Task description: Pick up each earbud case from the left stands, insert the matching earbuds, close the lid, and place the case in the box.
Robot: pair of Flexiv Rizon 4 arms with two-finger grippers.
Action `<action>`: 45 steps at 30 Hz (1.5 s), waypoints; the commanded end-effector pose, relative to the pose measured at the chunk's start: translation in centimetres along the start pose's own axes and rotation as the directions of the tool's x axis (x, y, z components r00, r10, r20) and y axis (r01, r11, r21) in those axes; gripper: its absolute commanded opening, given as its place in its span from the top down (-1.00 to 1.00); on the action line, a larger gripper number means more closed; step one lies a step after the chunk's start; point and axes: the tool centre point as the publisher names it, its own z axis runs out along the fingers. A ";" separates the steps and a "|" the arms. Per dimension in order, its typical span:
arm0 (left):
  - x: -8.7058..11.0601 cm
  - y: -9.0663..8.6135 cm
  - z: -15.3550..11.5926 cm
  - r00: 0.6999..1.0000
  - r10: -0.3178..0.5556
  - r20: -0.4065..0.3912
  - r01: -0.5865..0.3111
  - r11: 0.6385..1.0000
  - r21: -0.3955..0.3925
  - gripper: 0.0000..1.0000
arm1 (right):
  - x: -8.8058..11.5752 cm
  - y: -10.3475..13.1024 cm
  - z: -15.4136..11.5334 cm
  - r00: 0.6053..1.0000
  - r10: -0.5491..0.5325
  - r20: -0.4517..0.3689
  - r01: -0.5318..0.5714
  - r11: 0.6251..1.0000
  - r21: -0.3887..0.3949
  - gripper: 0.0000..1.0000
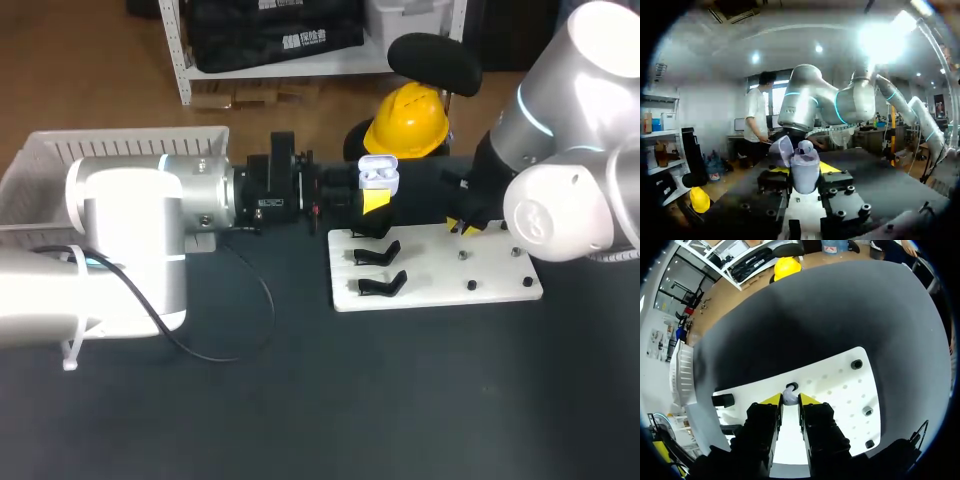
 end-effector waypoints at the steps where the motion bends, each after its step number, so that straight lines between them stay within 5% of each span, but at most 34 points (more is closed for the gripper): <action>1: 0.1 -0.2 0.1 1.000 0.005 0.005 -0.005 1.000 -0.010 1.00 | 0.0 0.1 0.3 1.000 0.006 -0.003 -0.006 1.000 0.009 1.00; 17: 0.1 -0.2 0.1 1.000 0.005 0.005 -0.005 1.000 -0.010 1.00 | 1.5 0.3 -3.5 1.000 -0.024 0.001 0.024 1.000 -0.017 1.00; 23: 0.1 -0.2 0.1 1.000 0.005 0.005 -0.005 1.000 -0.010 1.00 | 3.4 0.3 -6.3 0.989 -0.146 -0.024 0.145 0.988 -0.046 1.00; 30: 0.1 -0.2 0.1 1.000 0.005 0.005 -0.005 1.000 -0.010 1.00 | 6.0 0.4 -9.8 0.928 -0.364 -0.085 0.367 0.930 0.016 1.00; 45: 0.1 -0.2 0.1 1.000 0.005 0.005 -0.005 1.000 -0.010 1.00 | 11.7 3.2 -14.5 0.814 -0.565 -0.136 0.572 0.820 0.014 1.00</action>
